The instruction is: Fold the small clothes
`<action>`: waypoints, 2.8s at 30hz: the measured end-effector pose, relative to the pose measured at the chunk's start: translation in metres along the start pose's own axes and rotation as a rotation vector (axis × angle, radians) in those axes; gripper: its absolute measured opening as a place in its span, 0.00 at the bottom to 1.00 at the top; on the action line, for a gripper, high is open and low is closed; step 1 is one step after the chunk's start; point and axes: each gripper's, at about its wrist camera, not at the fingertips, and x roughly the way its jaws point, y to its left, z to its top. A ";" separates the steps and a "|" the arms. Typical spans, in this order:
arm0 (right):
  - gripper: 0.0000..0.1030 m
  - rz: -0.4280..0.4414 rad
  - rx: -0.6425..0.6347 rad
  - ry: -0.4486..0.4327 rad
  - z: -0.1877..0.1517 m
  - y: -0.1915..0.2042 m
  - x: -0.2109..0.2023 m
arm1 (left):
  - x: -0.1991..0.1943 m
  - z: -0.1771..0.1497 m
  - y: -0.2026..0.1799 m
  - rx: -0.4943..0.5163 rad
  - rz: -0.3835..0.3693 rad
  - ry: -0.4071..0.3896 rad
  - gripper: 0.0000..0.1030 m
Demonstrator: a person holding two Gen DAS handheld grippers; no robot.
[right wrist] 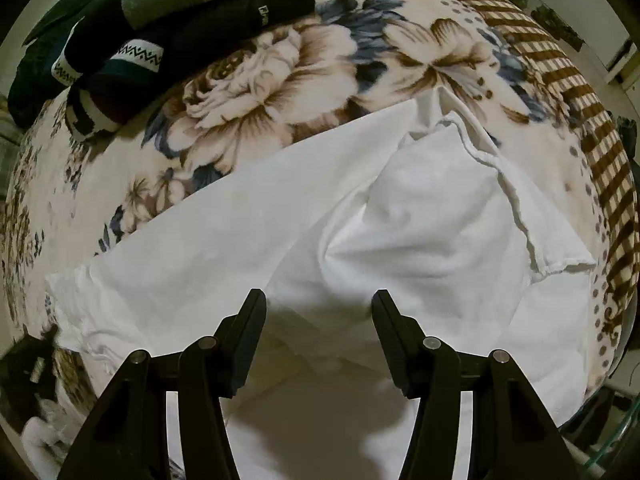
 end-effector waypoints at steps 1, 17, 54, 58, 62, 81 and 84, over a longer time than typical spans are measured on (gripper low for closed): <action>0.56 0.001 -0.007 0.004 -0.001 -0.001 0.000 | -0.010 0.000 -0.008 0.041 -0.014 -0.019 0.02; 0.56 0.019 0.048 0.055 -0.005 -0.077 -0.021 | -0.041 -0.180 -0.148 0.804 -0.223 0.283 0.07; 0.54 0.543 0.068 0.404 -0.020 -0.022 0.042 | -0.013 -0.119 -0.048 0.346 0.032 0.367 0.73; 0.48 0.601 0.250 0.474 -0.040 -0.025 0.073 | -0.008 -0.138 -0.047 0.322 0.047 0.402 0.73; 0.08 0.511 0.175 0.353 -0.036 -0.016 0.052 | -0.005 -0.133 -0.049 0.326 0.051 0.380 0.73; 0.46 0.314 -0.121 0.220 -0.040 0.005 0.025 | 0.058 -0.128 -0.084 0.531 0.132 0.361 0.78; 0.46 0.156 -0.178 0.183 -0.044 0.005 0.041 | 0.062 -0.123 -0.083 0.531 0.124 0.378 0.80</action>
